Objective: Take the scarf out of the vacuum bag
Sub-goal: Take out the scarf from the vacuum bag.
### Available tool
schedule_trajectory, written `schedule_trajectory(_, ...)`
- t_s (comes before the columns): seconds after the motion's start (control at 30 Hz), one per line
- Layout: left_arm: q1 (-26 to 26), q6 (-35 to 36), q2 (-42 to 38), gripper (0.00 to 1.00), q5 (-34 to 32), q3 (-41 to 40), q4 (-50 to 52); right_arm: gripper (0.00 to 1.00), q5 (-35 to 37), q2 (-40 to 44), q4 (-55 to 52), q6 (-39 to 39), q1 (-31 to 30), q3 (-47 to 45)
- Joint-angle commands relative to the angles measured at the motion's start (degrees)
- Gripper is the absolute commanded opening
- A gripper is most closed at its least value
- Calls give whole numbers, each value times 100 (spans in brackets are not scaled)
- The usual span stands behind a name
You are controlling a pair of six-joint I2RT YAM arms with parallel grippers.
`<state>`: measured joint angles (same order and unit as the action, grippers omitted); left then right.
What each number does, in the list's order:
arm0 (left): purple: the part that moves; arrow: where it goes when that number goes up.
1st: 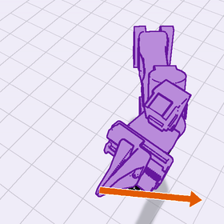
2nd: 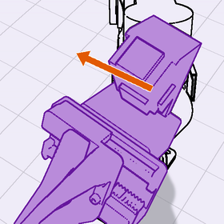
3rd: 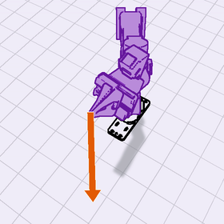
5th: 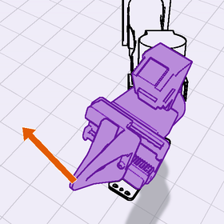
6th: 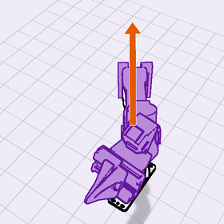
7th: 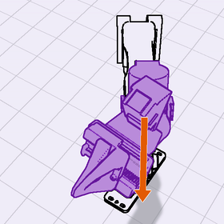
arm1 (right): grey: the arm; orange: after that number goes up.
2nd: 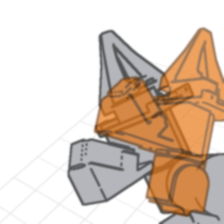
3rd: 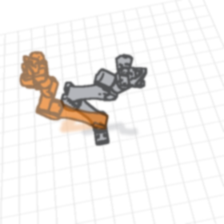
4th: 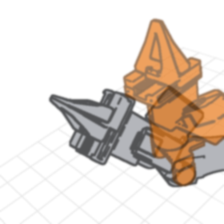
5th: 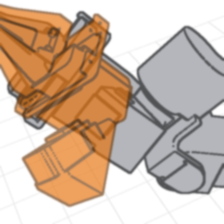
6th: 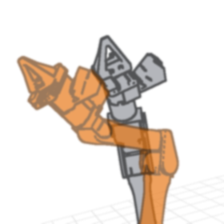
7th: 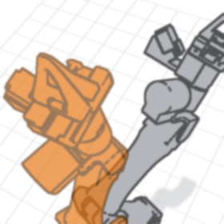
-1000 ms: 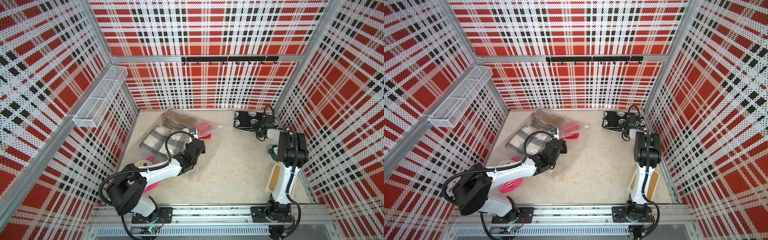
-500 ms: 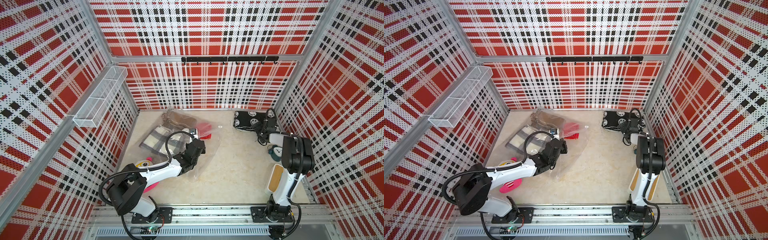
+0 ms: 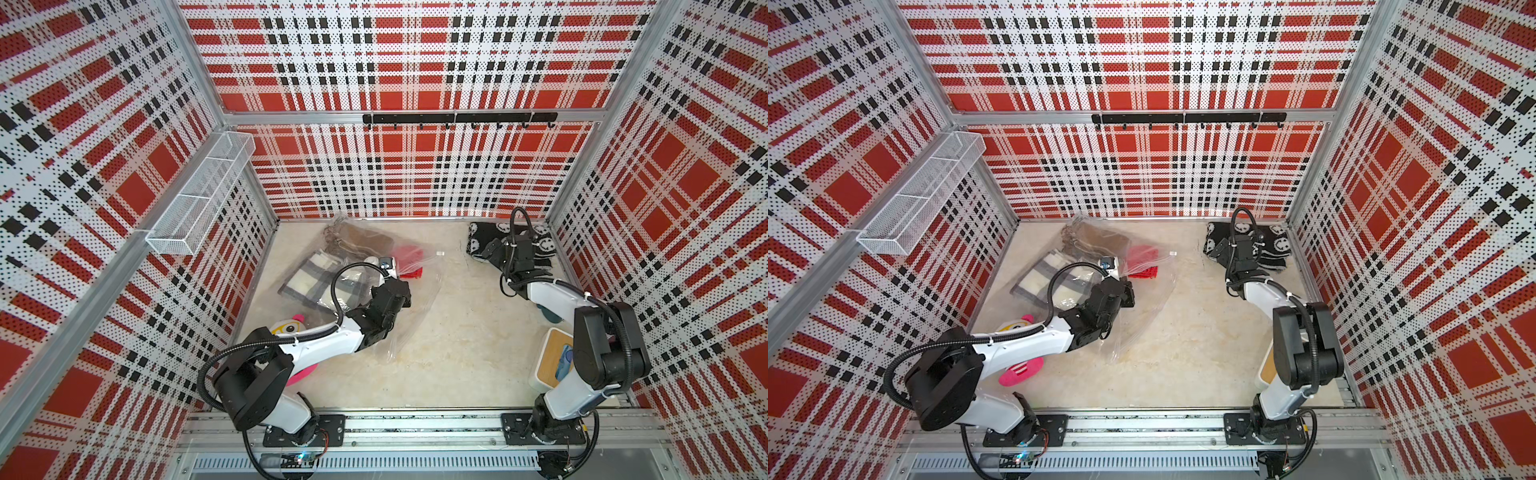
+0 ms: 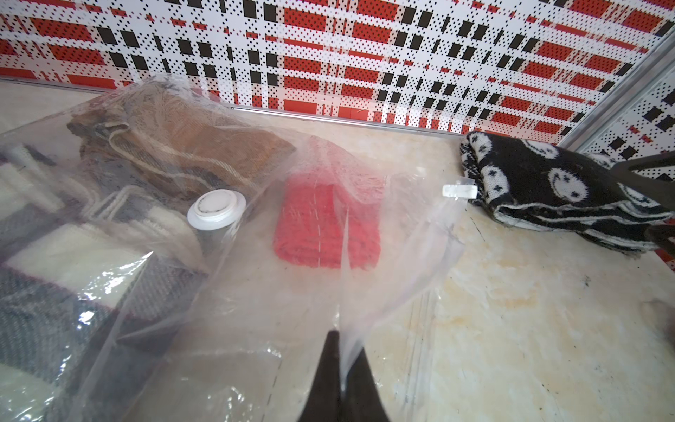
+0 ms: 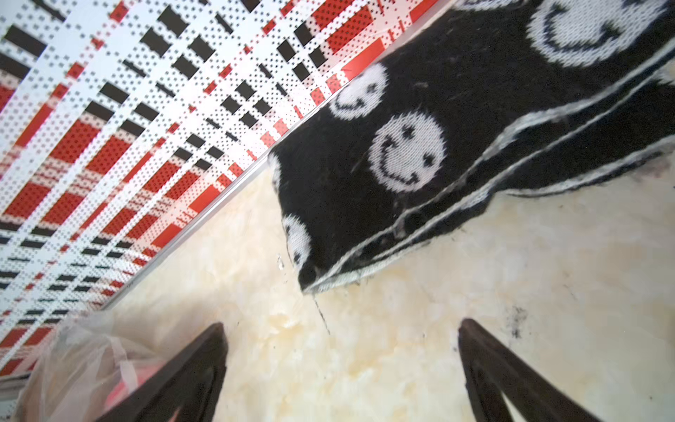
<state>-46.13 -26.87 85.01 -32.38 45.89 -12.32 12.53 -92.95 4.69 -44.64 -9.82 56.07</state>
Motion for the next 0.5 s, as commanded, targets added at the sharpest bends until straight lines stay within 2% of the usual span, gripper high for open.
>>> schedule_trajectory(0.0,-28,51,-38,0,-50,85,16,100,347,434,282,478,-334,-333)
schedule_trajectory(0.17,-19,57,-37,0,26,82,16,100,960,745,422,1240,-1227,-520)
schedule_trajectory(0.23,-19,64,-60,0,35,87,20,100,721,843,684,1460,-1361,-712)
schedule_trajectory(0.37,-14,103,-181,0,135,67,27,100,-202,1021,1521,1549,-1389,-1262)
schedule_trajectory(0.47,-4,105,-214,0,136,66,24,100,-576,1035,1573,1499,-1469,-1393)
